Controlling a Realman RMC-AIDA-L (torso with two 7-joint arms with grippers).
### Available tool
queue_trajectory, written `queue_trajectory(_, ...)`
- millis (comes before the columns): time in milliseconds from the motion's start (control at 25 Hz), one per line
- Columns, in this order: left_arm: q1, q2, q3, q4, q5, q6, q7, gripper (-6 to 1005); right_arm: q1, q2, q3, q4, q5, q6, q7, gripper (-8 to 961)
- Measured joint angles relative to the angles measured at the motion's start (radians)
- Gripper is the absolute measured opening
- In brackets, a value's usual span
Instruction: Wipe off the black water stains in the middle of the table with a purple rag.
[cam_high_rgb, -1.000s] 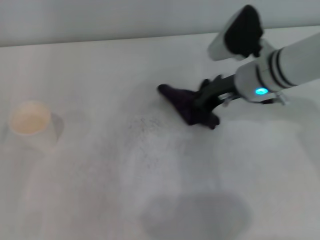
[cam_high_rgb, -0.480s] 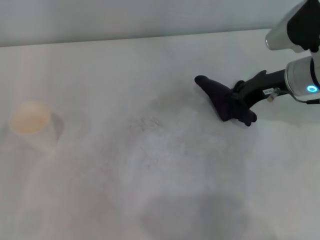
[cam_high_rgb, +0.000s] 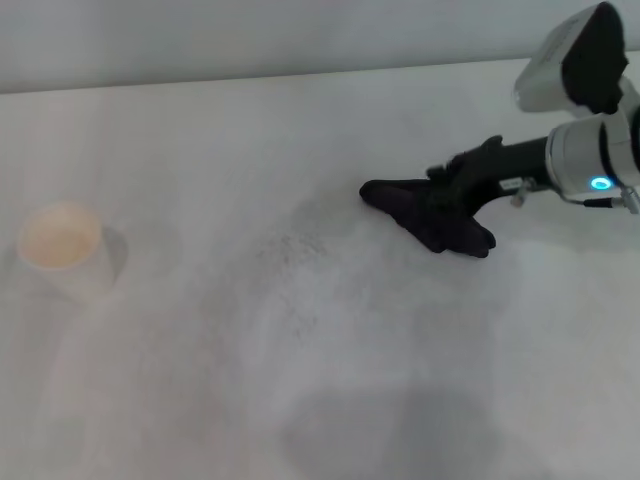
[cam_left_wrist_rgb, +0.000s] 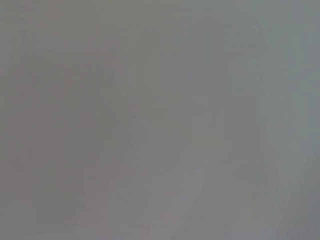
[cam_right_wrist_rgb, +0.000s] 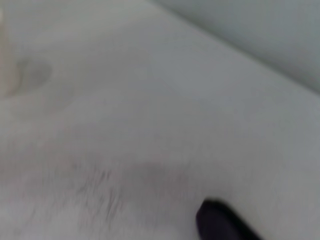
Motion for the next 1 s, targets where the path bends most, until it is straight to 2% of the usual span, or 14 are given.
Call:
queue_trajectory(80,0.001,0.0,-0.004,-0.003,0.0,0.0,0.0,888,-0.016,-0.002,0.021,-0.006,0.045,-0.02,-0.024,313)
queue_trajectory(120,0.002,0.0,-0.004,-0.004,0.0,0.0,0.0,888,-0.029,-0.004,0.069,-0.008,0.088,-0.032,-0.052,391)
queue_trajectory(240,0.006,0.0,-0.005,-0.004,0.0,0.0,0.0,888,-0.039,-0.004,0.13,-0.006,0.149,-0.034,-0.093,458)
queue_trajectory(480,0.005,-0.001,-0.007,-0.006,0.0,0.001,0.0,888,-0.098,-0.006,0.286,0.063,0.54,0.034,-0.306,593)
queue_trajectory(640,-0.002,-0.002,-0.008,-0.006,0.0,0.001,0.0,888,-0.114,-0.005,0.42,0.249,0.848,0.162,-0.497,714)
queue_trajectory(800,-0.007,-0.002,-0.008,-0.006,0.0,0.002,0.0,888,-0.113,-0.003,0.559,0.521,1.111,0.261,-0.842,866)
queue_trajectory(880,-0.009,-0.002,-0.008,-0.006,0.0,0.004,0.0,888,-0.115,0.0,0.593,0.637,1.196,0.265,-1.117,868)
queue_trajectory(920,-0.01,-0.002,-0.008,-0.006,0.0,0.006,0.0,888,-0.112,0.001,0.598,0.7,1.22,0.231,-1.318,868)
queue_trajectory(960,-0.012,-0.002,-0.008,-0.006,0.0,0.009,0.0,888,-0.107,0.002,0.598,0.727,1.225,0.203,-1.411,869)
queue_trajectory(1000,-0.015,-0.003,-0.008,-0.006,0.0,0.018,0.0,888,-0.107,0.002,0.598,0.727,1.225,0.203,-1.411,868)
